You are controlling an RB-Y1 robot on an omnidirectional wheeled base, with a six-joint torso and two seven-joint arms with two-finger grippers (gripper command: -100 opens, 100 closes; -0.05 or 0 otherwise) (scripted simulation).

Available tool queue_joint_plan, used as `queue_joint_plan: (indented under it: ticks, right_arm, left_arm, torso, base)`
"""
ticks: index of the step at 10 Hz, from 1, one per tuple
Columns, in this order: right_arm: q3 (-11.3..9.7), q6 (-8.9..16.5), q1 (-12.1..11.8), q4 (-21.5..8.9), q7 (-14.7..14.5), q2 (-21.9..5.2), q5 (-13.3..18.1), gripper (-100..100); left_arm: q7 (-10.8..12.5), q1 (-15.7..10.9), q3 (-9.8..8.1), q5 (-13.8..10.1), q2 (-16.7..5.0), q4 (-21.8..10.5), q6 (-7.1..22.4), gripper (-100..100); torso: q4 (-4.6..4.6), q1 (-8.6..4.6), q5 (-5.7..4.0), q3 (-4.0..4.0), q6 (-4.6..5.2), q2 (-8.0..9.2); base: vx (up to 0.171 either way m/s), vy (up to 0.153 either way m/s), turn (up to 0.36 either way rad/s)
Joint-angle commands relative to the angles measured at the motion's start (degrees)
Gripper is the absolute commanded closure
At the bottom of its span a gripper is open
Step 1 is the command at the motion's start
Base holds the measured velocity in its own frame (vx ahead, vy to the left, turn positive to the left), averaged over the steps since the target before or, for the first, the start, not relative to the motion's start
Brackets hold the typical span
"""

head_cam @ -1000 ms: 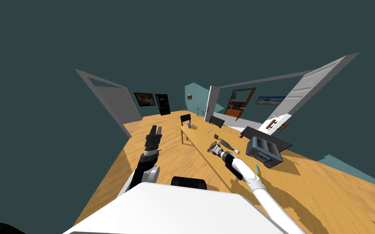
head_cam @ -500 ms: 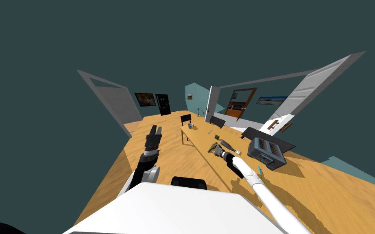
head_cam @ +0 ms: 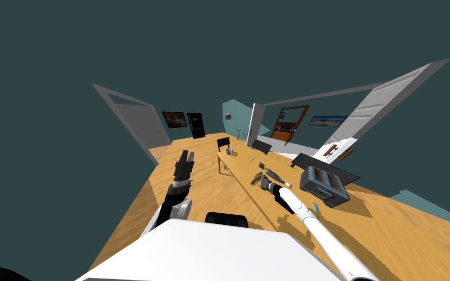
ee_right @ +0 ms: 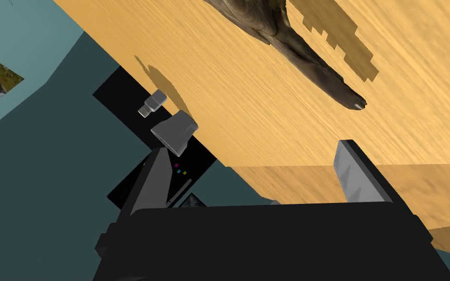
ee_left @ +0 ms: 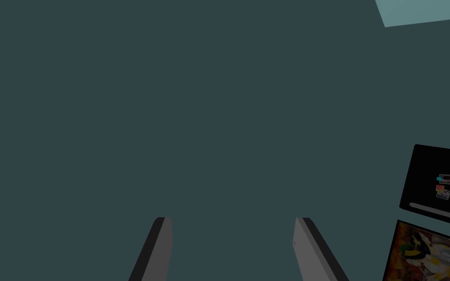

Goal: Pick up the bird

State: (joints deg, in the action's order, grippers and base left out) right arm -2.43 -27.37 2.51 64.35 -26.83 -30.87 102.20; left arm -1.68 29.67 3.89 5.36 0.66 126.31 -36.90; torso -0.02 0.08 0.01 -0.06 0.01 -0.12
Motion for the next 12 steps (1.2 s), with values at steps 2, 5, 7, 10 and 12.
queue_joint_plan:
  ticks: [2,5,7,10,12]
  right_arm:
    - [-0.2,-0.4,1.3,-3.1,-2.1,-1.1,4.2,-100]
    - [-0.5,-0.7,2.4,-5.3,-3.4,-1.6,8.5,-100]
    - [-0.7,-1.0,3.4,-7.4,-4.6,-2.1,11.4,-100]
    - [-1.2,-1.6,5.3,-11.2,-6.8,-2.9,16.4,-100]
    - [-1.5,-1.9,6.0,-12.9,-7.7,-3.2,18.7,-100]
  left_arm:
    - [0.0,0.0,0.0,0.0,0.0,0.0,0.0,0]
    - [0.0,0.0,0.0,0.0,0.0,0.0,0.0,0]
    - [0.0,0.0,0.0,0.0,0.0,0.0,0.0,0]
    - [0.0,0.0,0.0,0.0,0.0,0.0,0.0,0]
    - [0.0,0.0,0.0,0.0,0.0,0.0,0.0,0]
  torso:
    - [0.0,-0.01,0.0,0.0,0.01,0.0]
    - [-0.02,0.03,0.0,-0.05,0.0,-0.09]
    - [-0.02,0.0,0.0,-0.05,0.0,-0.09]
    - [-0.01,0.04,0.01,-0.02,0.01,-0.03]
    - [-0.03,0.1,0.02,-0.08,0.0,-0.14]
  base:
    - [0.033,0.022,0.012]
    - [0.045,0.024,0.01]
    - [0.049,0.018,0.013]
    - [0.045,0.03,0.013]
    - [0.064,0.045,0.019]
